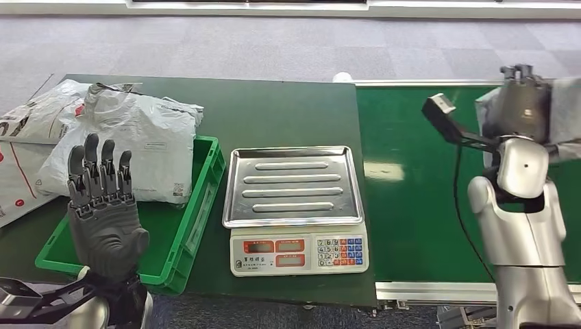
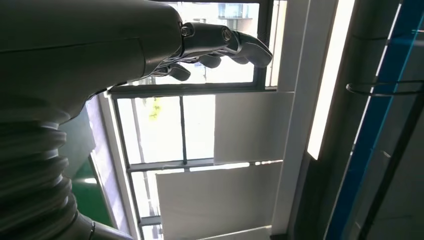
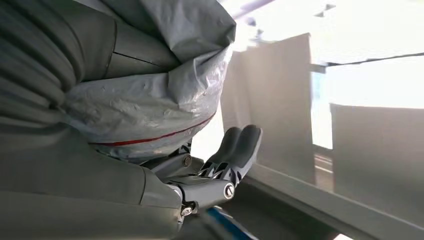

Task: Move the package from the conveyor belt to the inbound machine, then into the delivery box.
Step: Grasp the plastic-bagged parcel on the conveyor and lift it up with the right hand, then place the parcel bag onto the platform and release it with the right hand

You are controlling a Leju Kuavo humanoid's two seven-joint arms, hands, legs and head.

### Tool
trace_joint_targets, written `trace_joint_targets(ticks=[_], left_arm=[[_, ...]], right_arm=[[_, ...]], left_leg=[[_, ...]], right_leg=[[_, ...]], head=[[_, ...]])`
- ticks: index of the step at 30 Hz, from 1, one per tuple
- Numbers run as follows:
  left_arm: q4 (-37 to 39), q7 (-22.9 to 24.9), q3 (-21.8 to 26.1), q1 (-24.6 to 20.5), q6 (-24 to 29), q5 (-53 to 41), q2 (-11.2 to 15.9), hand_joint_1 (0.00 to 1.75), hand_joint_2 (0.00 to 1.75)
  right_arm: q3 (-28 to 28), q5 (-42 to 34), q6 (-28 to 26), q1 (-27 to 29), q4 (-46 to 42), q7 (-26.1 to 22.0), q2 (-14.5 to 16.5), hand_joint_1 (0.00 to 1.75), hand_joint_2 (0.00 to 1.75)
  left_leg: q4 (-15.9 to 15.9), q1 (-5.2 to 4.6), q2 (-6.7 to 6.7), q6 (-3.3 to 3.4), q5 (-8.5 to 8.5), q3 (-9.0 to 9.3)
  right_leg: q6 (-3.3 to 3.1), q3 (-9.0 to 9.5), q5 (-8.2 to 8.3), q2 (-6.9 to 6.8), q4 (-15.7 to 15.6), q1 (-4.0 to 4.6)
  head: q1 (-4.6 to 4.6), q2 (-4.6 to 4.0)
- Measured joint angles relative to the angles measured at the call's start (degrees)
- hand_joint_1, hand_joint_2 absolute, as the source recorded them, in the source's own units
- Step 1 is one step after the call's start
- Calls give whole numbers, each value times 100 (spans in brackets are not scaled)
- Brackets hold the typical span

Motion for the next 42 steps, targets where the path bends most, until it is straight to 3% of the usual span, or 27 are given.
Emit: trace_joint_targets(ticks=[3, 5, 9, 12, 15, 20, 24, 31, 33, 35, 37, 39, 42], left_arm=[[170, -69, -69, -147, -73, 49, 7, 0, 175], [291, -126, -140, -213, -86, 81, 10, 0, 175], [504, -180, -278, -310, -28, 112, 11, 0, 175], [588, -188, -298, -321, -31, 132, 14, 0, 175], [646, -193, -298, -327, -37, 144, 18, 0, 175], [713, -198, -298, -335, -38, 151, 21, 0, 175], [749, -204, -301, -349, -30, 162, 21, 0, 175], [762, -204, -380, -406, 81, 191, 24, 0, 175], [761, -204, -383, -407, 80, 187, 24, 0, 175], [759, -204, -384, -407, 80, 177, 24, 0, 175], [743, -204, -384, -404, 79, 157, 24, 0, 175], [698, -204, -381, -396, 79, 116, 24, 0, 175], [576, -209, -337, -367, 54, 43, 24, 0, 175]], right_arm=[[782, -172, 55, -512, 441, -684, 356, 175, 175], [1280, -255, -9, -792, 1171, -962, 882, 175, 175], [2270, -314, -465, -1042, 2836, -1003, 2130, 175, 175], [2681, -356, -513, -1099, 3563, -1006, 2695, 175, 175], [2881, -400, -513, -1216, 3949, -1017, 2946, 175, 175], [3017, -432, -510, -1345, 4254, -1052, 3086, 175, 175], [3073, -643, -379, -1364, 4439, -1363, 3269, 175, 175], [3912, -2186, -83, -1249, 4707, -1755, 3665, 175, 175], [4227, -2482, -99, -1209, 4754, -1830, 3702, 87, 175], [4479, -2698, -90, -1189, 4781, -1930, 3723, 0, 87], [4671, -2914, -63, -1190, 4792, -1964, 3728, 0, 0], [4785, -3129, -171, -1223, 4797, -1893, 3728, 0, 0], [4738, -3354, -798, -1378, 4700, -1838, 3680, 0, 0]], left_leg=[[-1, 17, -5, -3, 23, 34], [-2, 31, -11, -16, 37, 35], [-8, 50, -23, -45, 54, 36], [-10, 64, -95, -59, 64, 12], [-11, 70, -116, -61, 64, -1], [-7, 64, -111, -52, 58, -3], [-6, 55, -96, -53, 58, 0], [-9, 66, -74, -63, 53, 10], [-9, 69, -72, -65, 52, 11], [-9, 69, -71, -66, 52, 11], [-9, 69, -70, -66, 52, 12], [-9, 69, -70, -66, 53, 11], [-8, 68, -72, -70, 57, 10]], right_leg=[[-12, 6, 8, -7, 0, 22], [-26, 5, 17, -10, 1, 38], [-49, -11, 23, -19, 2, 57], [-66, -13, 7, -92, 3, 72], [-68, -13, 2, -111, 3, 69], [-61, -15, 6, -99, -1, 55], [-60, -16, 9, -89, -1, 57], [-65, -19, 9, -72, -1, 65], [-65, -19, 9, -69, 0, 67], [-65, -19, 9, -68, 0, 69], [-66, -18, 9, -68, 0, 70], [-67, -17, 11, -68, 0, 70], [-70, -18, 15, -69, 0, 70]], head=[[1, 0], [2, 0], [-1, 0], [0, 0], [0, 0], [1, 0], [1, 0], [1, 0], [1, 0], [1, 0], [1, 0], [1, 0], [1, 0]])
